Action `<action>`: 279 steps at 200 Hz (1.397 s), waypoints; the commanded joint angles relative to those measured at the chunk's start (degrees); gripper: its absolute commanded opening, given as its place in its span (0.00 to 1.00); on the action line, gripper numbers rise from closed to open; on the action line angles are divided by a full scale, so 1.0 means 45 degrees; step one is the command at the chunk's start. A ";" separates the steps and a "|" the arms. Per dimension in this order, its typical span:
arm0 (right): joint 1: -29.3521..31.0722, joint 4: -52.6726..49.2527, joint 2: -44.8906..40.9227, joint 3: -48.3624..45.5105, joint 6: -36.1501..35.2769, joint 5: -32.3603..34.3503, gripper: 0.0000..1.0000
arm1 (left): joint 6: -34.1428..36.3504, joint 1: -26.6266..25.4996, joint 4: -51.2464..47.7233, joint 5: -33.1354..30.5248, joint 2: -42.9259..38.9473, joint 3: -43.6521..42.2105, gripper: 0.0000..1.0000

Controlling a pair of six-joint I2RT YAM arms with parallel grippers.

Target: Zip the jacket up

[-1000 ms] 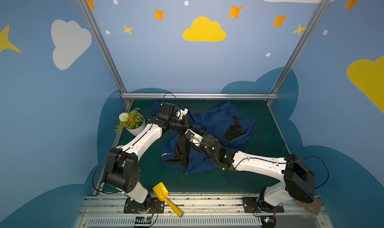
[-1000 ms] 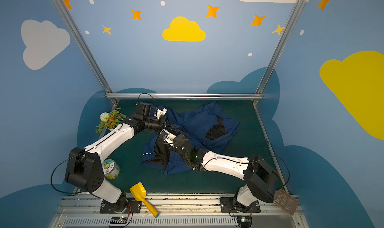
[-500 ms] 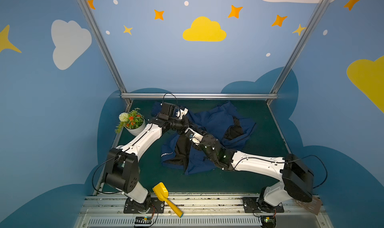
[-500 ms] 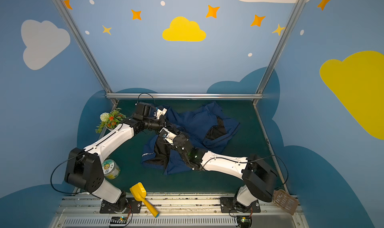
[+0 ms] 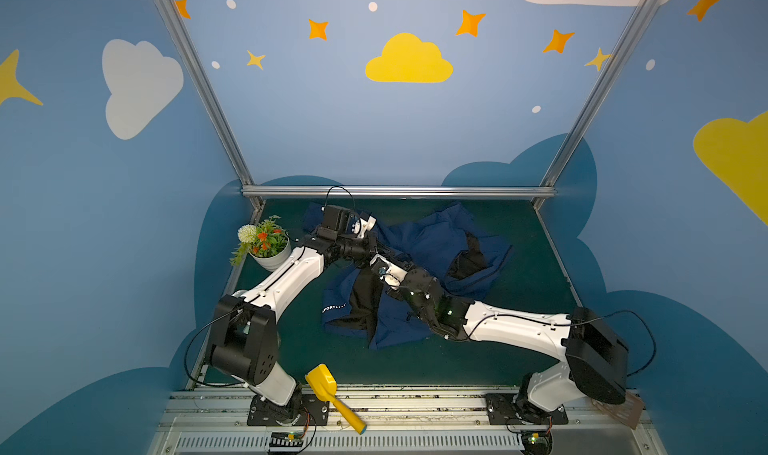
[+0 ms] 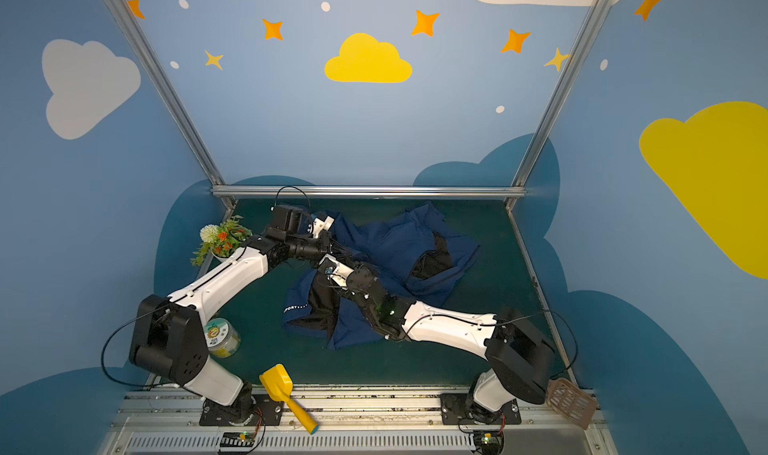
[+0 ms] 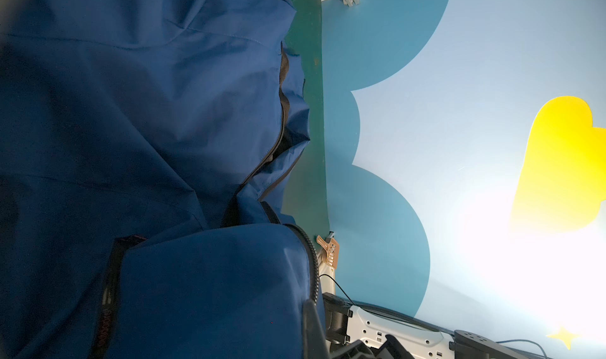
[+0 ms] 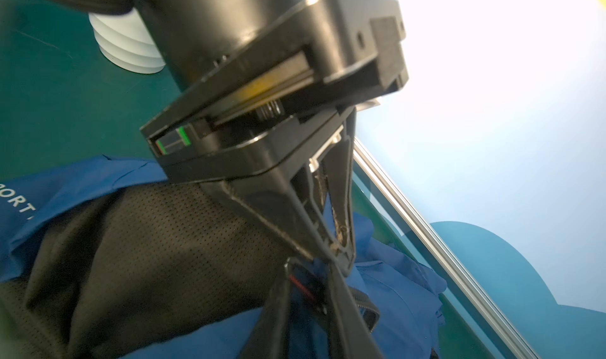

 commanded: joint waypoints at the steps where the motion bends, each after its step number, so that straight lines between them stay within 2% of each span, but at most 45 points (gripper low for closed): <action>1: -0.0034 0.0168 -0.0256 0.0173 0.0088 0.0085 0.19 | 0.0062 0.0079 0.0110 0.0096 -0.0364 -0.0118 0.03; 46: -0.0041 0.0267 -0.0233 0.0209 0.0327 0.0001 0.17 | -0.0016 0.0079 0.0162 0.0057 -0.0408 -0.0159 0.03; 79: -0.0094 0.0221 -0.0304 0.0173 0.0962 -0.0225 0.08 | 0.0003 0.0082 0.0132 0.0018 -0.0432 -0.0169 0.03; 109: -0.0361 -0.0348 -0.0538 0.0062 0.2098 -0.1089 0.00 | 0.0001 0.0088 0.0130 -0.0022 -0.0477 -0.0182 0.03; 136: -0.0760 -0.0533 -0.0899 -0.0209 0.3867 -0.1986 0.00 | -0.0041 0.0093 0.0115 -0.0070 -0.0559 -0.0217 0.03; 186: -0.2202 -0.0119 -0.1568 -0.1238 0.8107 -0.5655 0.00 | -0.0434 0.0100 0.0612 -0.0197 -0.0788 -0.0444 0.03; 211: -0.2556 0.0436 -0.1566 -0.1725 0.9733 -0.6734 0.00 | -0.0934 0.0116 0.1271 -0.0209 -0.0975 -0.0788 0.03; 279: -0.2941 0.0994 -0.1216 -0.1909 1.1256 -0.8029 0.00 | -0.1305 0.0025 0.1731 -0.0382 -0.1423 -0.1524 0.03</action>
